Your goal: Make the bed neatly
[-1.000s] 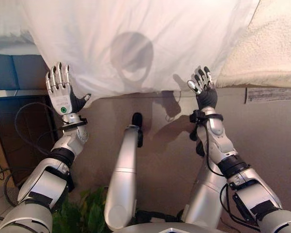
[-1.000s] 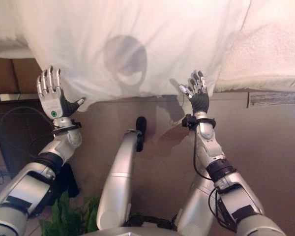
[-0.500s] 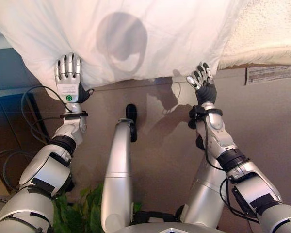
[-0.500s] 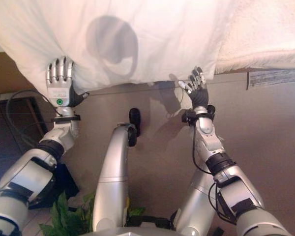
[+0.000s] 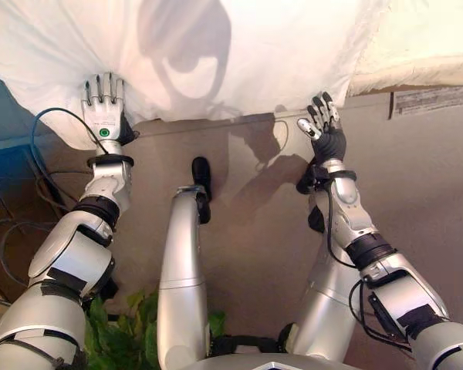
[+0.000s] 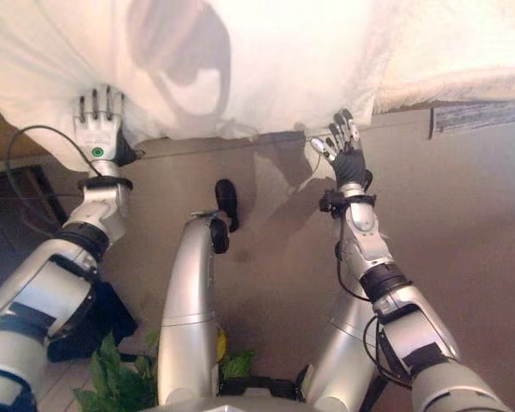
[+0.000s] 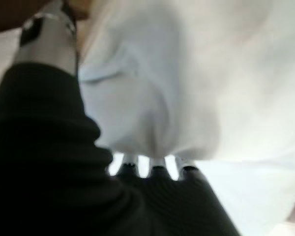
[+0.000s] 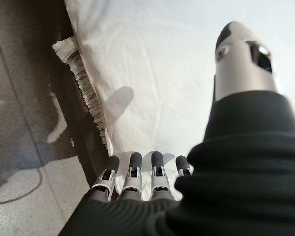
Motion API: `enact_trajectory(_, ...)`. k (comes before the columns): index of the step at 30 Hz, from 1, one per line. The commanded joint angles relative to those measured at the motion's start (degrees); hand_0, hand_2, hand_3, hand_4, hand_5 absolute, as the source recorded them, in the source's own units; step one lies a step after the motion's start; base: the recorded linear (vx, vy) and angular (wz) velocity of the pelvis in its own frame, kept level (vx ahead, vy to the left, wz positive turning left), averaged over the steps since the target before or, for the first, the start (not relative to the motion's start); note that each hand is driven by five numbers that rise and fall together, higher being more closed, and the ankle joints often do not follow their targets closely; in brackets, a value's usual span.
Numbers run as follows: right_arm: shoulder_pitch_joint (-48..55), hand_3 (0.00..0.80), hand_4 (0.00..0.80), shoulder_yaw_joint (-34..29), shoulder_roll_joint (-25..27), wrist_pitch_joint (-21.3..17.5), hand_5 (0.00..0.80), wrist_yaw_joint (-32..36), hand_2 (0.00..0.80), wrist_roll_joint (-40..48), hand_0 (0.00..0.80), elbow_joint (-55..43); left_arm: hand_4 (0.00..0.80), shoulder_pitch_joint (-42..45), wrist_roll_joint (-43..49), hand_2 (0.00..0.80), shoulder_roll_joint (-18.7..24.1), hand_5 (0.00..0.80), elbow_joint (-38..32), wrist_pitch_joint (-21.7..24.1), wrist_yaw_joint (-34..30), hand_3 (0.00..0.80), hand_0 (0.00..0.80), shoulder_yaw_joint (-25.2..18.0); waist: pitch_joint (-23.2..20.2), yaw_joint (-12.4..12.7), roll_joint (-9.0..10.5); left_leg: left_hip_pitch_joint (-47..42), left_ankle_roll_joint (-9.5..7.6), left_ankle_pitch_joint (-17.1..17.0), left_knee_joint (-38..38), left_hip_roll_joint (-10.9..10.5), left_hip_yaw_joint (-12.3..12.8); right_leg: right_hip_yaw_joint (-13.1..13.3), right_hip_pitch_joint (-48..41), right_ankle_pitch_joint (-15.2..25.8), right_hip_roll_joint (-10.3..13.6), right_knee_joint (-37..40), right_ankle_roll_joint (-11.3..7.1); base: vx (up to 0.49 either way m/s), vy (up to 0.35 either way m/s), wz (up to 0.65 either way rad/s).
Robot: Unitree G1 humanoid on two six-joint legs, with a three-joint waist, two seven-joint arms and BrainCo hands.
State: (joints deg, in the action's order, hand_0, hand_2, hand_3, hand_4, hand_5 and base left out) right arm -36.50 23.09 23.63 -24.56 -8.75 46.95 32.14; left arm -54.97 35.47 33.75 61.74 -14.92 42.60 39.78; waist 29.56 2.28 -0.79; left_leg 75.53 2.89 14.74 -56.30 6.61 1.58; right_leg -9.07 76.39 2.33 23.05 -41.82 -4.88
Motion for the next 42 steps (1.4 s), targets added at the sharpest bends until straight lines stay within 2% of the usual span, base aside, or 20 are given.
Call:
enact_trajectory(1,1.6,0.0,0.0,-2.1,0.8,-5.5,0.0,2.5,0.0,0.4,0.0,-2.3,0.0,8.2,-4.1,0.0,-5.4,0.0,5.9,0.3,-8.6,0.0,0.0,3.1,0.2,2.0,0.81,2.5,5.18,-12.0,10.4,2.8,-2.3,2.2,-0.7,9.0,2.4,4.6,-9.84,-0.029,-0.018,-0.04)
enact_trajectory(9,3.3,0.0,0.0,-2.5,-0.4,-7.7,0.0,1.0,0.0,-2.4,0.0,-4.6,0.0,13.5,-6.6,0.0,-5.9,0.0,7.4,1.3,-10.2,0.0,0.0,0.0,0.2,2.6,0.47,0.0,5.37,-12.8,14.8,2.2,-2.4,0.4,-3.0,8.8,2.2,8.5,-10.05,-0.021,-0.01,0.04)
enact_trajectory(17,4.8,0.0,0.0,-3.5,0.4,-7.1,0.0,2.1,0.0,-2.9,0.0,-6.6,0.0,20.7,-1.8,0.0,-5.8,0.0,7.9,3.1,-13.6,0.0,0.0,-1.8,0.2,3.2,-0.3,-1.9,5.18,-13.3,17.2,2.0,-2.6,-0.4,-4.3,8.4,2.4,10.1,-9.9,-0.027,0.003,0.02)
enact_trajectory(21,6.3,0.0,0.0,-3.3,0.4,-7.2,0.0,2.0,0.0,-3.1,0.0,-8.1,0.0,24.9,-4.8,0.0,-6.2,0.0,7.2,5.2,-13.5,0.0,0.0,-2.2,0.2,3.6,-0.66,-5.1,4.99,-13.4,19.0,1.9,-2.7,-0.7,-7.2,8.0,2.5,11.5,-9.76,0.001,-0.009,0.01)
enact_trajectory(27,9.1,0.0,0.0,-2.9,-1.1,-7.9,0.0,3.4,0.0,-3.5,0.0,-9.9,0.0,28.0,-13.2,0.0,-7.1,0.0,6.2,11.4,-3.9,0.0,0.0,-5.0,0.2,4.4,-0.34,-12.0,4.64,-13.7,21.9,1.8,-2.8,-1.3,-13.5,7.3,3.3,13.0,-9.46,0.039,-0.076,0.03)
enact_trajectory(32,11.7,0.0,0.0,-2.8,-3.4,-8.8,0.0,3.3,0.0,-3.8,0.0,-11.4,0.0,28.4,-24.8,0.0,-7.3,0.0,4.0,21.5,-1.6,0.0,0.0,-8.9,0.2,5.4,-0.09,-19.5,4.7,-13.2,24.0,2.1,-2.5,-2.6,-20.5,7.2,5.1,14.3,-9.3,0.106,-0.179,0.05)
enact_trajectory(35,12.9,0.0,0.0,-3.2,-4.5,-8.4,0.0,1.8,0.0,-4.7,0.0,-12.6,0.0,28.8,-26.3,0.0,-7.7,0.0,2.6,24.1,-1.7,0.0,0.0,-10.5,0.2,5.9,-0.39,-24.3,4.67,-13.0,25.5,1.8,-2.1,-2.9,-24.6,6.9,6.0,14.7,-9.2,0.142,-0.172,0.07)
enact_trajectory(40,14.0,0.0,0.0,-3.7,-6.7,-5.1,0.0,-1.6,0.0,-6.7,0.0,-15.5,0.0,30.1,-24.5,0.0,-9.1,0.0,1.8,22.9,-2.9,0.0,0.0,-11.8,0.2,6.2,-0.54,-33.2,4.29,-13.1,28.9,0.8,-1.8,-3.2,-32.7,6.3,6.4,16.7,-8.88,0.148,-0.157,0.06)
enact_trajectory(42,14.7,0.0,0.0,-3.7,-6.8,-4.6,0.0,-2.1,0.0,-6.9,0.0,-15.7,0.0,31.0,-25.2,0.0,-9.3,0.0,1.9,23.8,-2.8,0.0,0.0,-12.2,-0.2,6.2,-0.81,-36.5,4.17,-13.2,30.2,0.7,-1.5,-3.4,-35.8,6.0,6.4,17.5,-8.87,0.149,-0.122,0.01)
